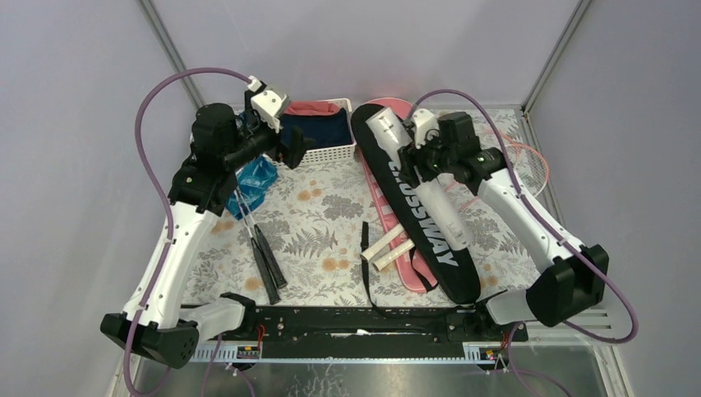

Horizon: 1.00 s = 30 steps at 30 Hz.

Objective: Pack up the badminton gear
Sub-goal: Place the shuttle tube at the center of the board.

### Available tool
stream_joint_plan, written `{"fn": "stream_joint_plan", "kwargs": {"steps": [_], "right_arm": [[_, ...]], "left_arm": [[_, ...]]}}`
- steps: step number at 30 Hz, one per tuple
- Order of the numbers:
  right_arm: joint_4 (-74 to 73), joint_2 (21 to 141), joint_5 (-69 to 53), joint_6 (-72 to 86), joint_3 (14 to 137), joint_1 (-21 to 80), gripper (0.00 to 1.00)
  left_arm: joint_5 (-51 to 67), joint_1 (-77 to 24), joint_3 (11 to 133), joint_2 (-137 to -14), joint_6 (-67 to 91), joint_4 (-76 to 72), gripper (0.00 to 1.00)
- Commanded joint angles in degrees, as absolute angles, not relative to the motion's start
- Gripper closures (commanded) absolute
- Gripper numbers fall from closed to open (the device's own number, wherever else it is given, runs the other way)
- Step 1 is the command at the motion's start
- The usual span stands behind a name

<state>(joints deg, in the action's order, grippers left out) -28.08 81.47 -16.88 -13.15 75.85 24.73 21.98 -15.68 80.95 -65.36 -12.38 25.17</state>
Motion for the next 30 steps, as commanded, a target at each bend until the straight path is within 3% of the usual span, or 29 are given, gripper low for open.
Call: {"fn": "stream_joint_plan", "kwargs": {"steps": [1,9,21,30], "right_arm": [[-29.7,75.5,-10.39,-14.72,71.32,15.14,0.59],[-31.67,69.89,-9.26,-22.49,58.15,-8.8,0.57],[-31.93,86.37,-9.67,-28.78,62.91,-33.53,0.49],[-27.95,96.07,-6.12,-25.92,64.12,-37.33,0.39]], "left_arm": [[30.3,-15.6,77.28,-66.6,-13.64,23.59,0.01],[31.57,-18.82,73.97,-69.19,-17.83,23.6,0.01],[27.24,-28.88,69.98,-71.07,-21.23,23.63,0.01],[25.45,-31.61,69.05,-71.8,-23.26,23.57,0.01]]}}
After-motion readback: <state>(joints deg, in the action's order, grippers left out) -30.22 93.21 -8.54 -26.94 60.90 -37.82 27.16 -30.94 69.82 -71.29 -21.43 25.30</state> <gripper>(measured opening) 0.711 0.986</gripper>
